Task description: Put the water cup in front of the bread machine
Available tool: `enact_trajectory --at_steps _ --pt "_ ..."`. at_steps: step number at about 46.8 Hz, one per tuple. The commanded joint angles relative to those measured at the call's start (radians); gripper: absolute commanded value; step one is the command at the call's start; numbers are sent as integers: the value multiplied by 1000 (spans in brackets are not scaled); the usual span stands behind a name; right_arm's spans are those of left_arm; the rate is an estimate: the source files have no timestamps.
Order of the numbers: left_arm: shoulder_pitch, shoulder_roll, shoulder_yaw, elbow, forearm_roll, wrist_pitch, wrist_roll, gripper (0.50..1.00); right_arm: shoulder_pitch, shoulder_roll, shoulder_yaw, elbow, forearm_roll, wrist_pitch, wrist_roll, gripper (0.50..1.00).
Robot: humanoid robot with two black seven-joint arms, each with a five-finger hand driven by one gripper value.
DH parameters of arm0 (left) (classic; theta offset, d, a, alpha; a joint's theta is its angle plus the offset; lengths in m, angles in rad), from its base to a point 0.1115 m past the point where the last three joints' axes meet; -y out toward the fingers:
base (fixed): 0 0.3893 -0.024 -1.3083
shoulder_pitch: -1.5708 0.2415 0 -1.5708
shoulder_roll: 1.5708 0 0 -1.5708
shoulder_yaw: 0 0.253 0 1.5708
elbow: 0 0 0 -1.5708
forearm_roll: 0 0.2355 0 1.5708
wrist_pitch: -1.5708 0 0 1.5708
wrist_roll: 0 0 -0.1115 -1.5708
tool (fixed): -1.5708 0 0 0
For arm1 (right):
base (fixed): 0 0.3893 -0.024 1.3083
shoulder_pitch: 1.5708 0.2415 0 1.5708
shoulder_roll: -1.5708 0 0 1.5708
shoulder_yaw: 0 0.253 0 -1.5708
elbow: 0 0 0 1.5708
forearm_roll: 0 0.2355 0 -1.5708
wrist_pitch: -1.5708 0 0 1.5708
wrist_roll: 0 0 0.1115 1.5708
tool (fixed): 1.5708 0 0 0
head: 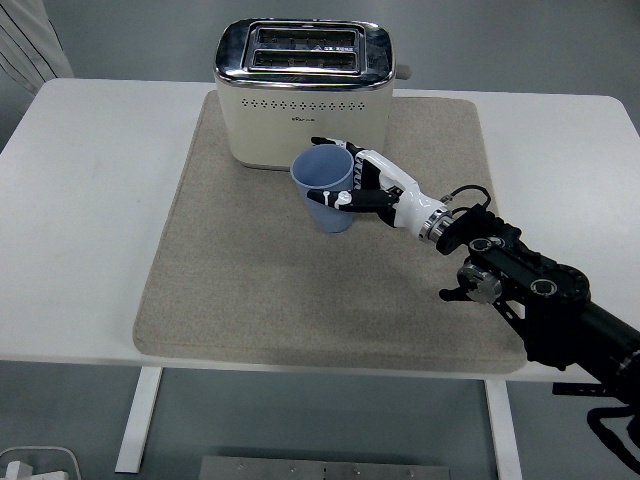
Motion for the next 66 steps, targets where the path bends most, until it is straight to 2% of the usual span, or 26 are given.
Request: enact_trajectory --at_steps 1,13,22,47,66 --pt "-1 0 0 0 0 0 0 1000 0 0 0 0 2 0 0 924" --pt "1 0 0 0 0 0 0 1000 2 0 1 0 3 1 1 926" --pt "1 0 0 -1 0 0 0 1000 3 0 15 -1 9 53 3 926" --pt "-1 0 -2 0 0 0 0 1000 14 0 28 -3 11 66 12 926" --pt "1 0 0 0 0 0 0 1000 28 0 72 -9 11 113 15 926"
